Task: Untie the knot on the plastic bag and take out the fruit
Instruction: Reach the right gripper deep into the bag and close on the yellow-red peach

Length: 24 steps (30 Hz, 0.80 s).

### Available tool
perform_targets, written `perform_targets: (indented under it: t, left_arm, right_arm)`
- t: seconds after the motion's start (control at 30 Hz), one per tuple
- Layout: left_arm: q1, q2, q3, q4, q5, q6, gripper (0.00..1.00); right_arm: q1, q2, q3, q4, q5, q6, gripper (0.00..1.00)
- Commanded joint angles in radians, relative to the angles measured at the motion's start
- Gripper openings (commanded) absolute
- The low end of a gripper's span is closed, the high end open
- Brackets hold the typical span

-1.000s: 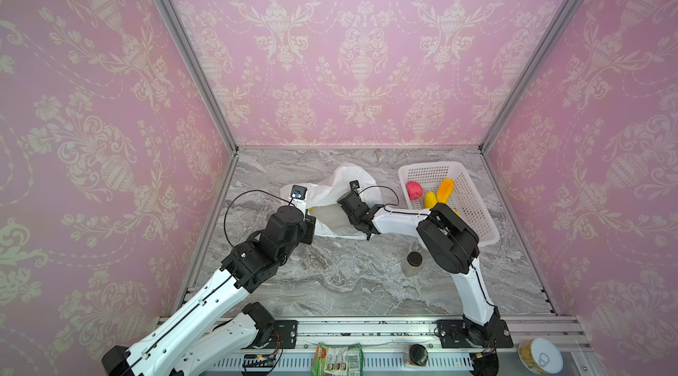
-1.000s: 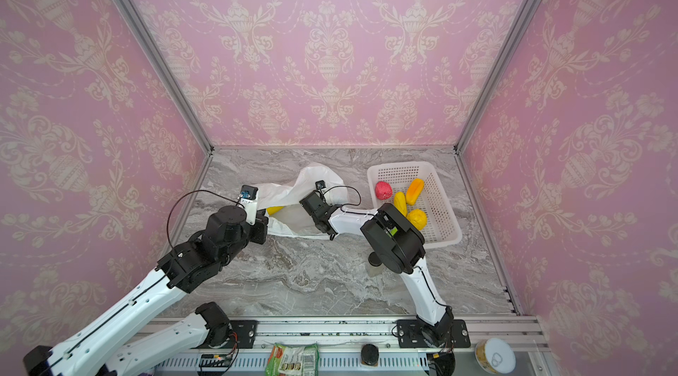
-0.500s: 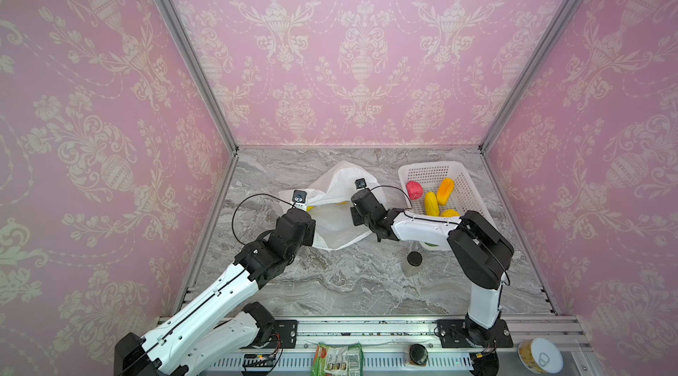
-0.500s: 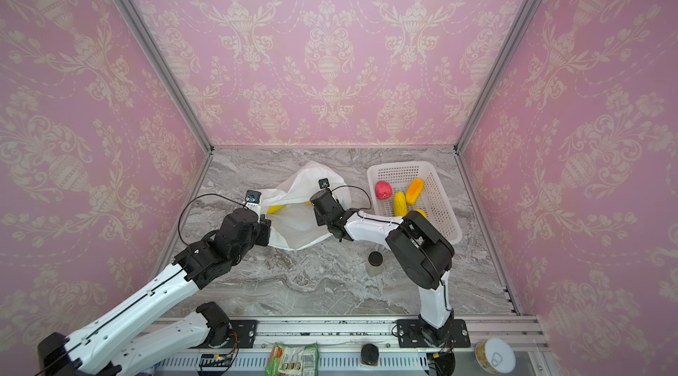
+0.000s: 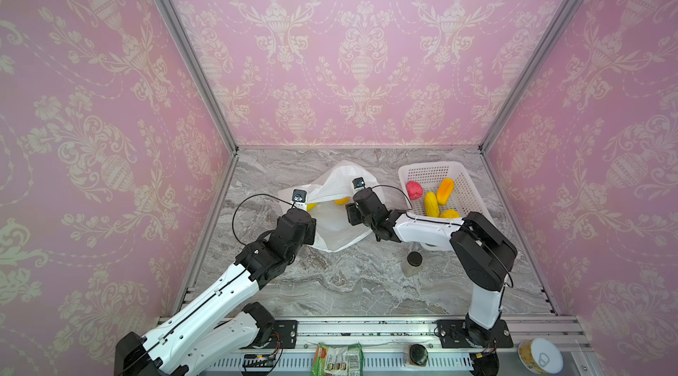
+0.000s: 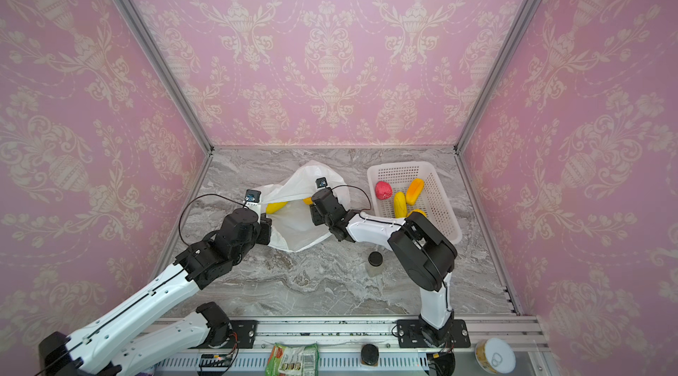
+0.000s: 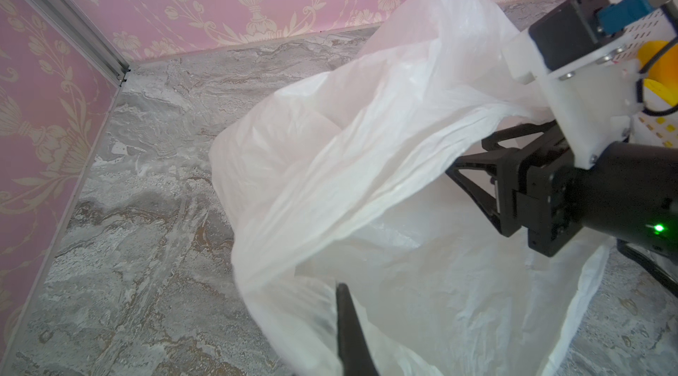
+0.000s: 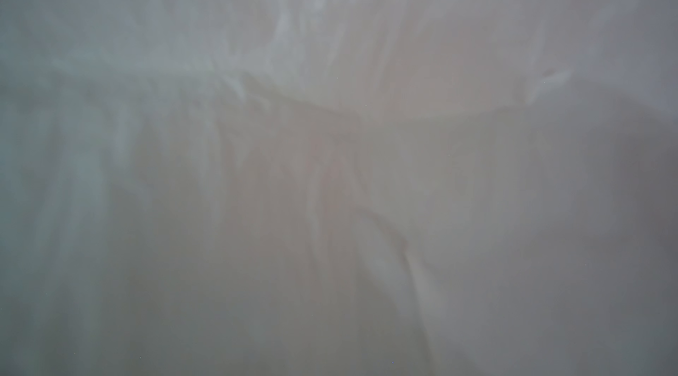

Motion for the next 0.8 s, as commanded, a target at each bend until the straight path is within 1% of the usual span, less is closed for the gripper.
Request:
perform_targets:
  t: [0.0,0.07,0.17,0.3,0.4,0.5,0.57,0.7,0.77]
  left_arm:
    - [0.01,0.001,-0.01,0.01,0.018,-0.008,0.0]
    - [0.01,0.002,-0.01,0.011,0.026,-0.008,0.0]
    - [0.01,0.005,-0.007,0.01,0.041,-0.005,0.0]
    - [0.01,0.007,-0.007,0.016,0.055,-0.001,0.0]
    - [0.01,0.008,-0.007,0.019,0.058,0.003,0.0]
    - [0.01,0.007,-0.01,0.021,0.06,0.003,0.0]
    - [0.01,0.005,-0.01,0.021,0.058,0.003,0.0]
    - [0.01,-0.002,-0.01,0.02,0.055,0.005,0.0]
    - [0.01,-0.008,-0.01,0.017,0.052,0.005,0.0]
  right_arm:
    - [0.003,0.083,0.116,-0.052,0.065,0.016,0.89]
    - [0.001,0.134,0.171,-0.062,0.094,0.023,0.94]
    - [0.001,0.225,0.282,-0.113,0.105,0.041,0.99]
    - [0.003,0.315,0.438,-0.245,0.13,0.072,0.99]
    - [0.003,0.35,0.503,-0.292,0.138,0.078,0.99]
    - [0.001,0.391,0.577,-0.36,0.136,0.08,0.92]
    - [0.001,0.397,0.591,-0.371,0.124,0.074,0.86]
    - [0.001,0.375,0.554,-0.328,0.093,0.047,0.7]
    - [0.001,0.348,0.512,-0.285,0.06,0.031,0.63]
